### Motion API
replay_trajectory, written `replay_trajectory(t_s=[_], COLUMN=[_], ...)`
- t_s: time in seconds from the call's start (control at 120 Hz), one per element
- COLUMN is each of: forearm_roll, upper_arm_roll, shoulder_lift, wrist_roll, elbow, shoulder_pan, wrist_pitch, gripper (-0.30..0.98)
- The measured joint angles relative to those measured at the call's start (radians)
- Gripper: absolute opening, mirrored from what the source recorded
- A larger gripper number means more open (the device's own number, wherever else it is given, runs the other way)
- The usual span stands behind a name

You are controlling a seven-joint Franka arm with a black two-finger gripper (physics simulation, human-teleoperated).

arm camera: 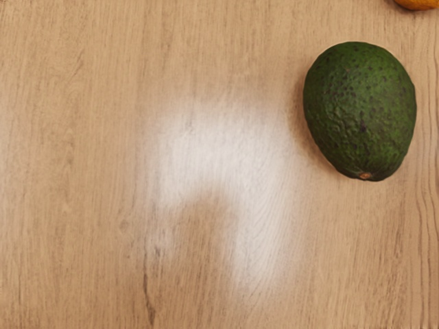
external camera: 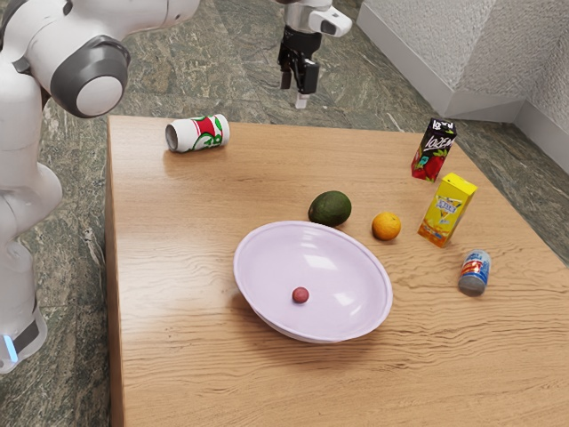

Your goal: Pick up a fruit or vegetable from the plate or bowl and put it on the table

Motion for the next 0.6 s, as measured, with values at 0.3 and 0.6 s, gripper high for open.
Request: replay_trajectory(t_s=[0.3, 0.6], forearm_roll=[0.000, -0.001], upper_arm_roll=[0.000, -0.024], shoulder_lift=[0.000, 0.036], wrist_roll=[0.036, 0.058], elbow=[0.000, 0.011], shoulder_pan=[0.000, 0.011], wrist_pitch=[0.000, 0.012], gripper=[0.68, 0.68])
